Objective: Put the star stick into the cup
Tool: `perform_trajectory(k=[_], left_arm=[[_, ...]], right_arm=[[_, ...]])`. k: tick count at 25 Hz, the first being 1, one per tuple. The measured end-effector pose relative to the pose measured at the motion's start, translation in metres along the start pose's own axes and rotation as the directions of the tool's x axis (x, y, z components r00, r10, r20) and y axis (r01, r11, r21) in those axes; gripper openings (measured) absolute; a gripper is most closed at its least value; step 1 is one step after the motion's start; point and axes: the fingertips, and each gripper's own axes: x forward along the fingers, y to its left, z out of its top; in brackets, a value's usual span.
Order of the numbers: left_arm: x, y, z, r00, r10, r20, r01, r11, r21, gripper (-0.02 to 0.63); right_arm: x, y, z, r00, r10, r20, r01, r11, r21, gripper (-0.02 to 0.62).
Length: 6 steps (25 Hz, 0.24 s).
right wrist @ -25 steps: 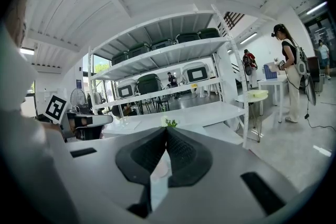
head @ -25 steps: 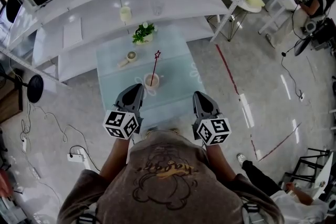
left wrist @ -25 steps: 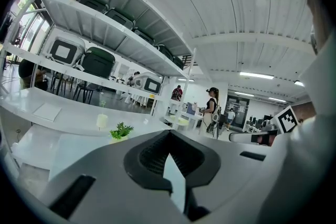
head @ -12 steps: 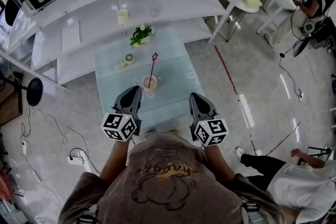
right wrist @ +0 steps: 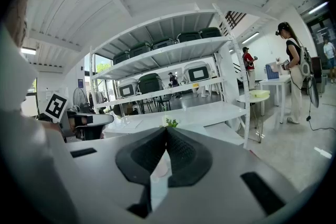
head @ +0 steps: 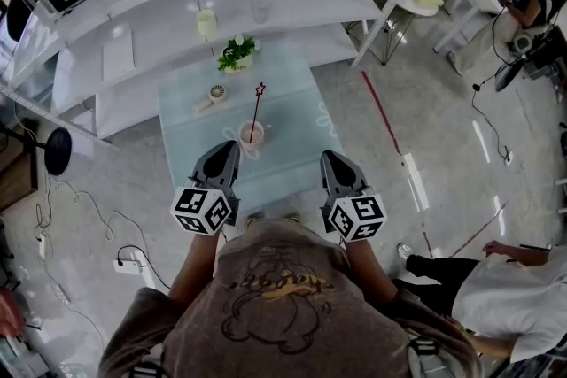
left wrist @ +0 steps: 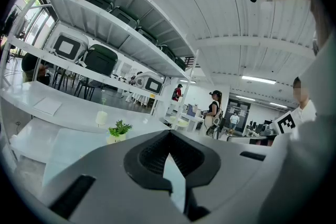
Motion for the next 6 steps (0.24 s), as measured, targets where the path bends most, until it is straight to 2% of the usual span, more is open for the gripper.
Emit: perform_trajectory(k=[6], left_arm=[[-0.0010,0.0000,-0.0027,1.000,0.008,0.000,-0.008,1.000,-0.014,0.021]], right_arm=[[0.0008,-0.0011,0.0020,1.000,0.007,0.004,-0.007,1.000,-0.006,0.000]])
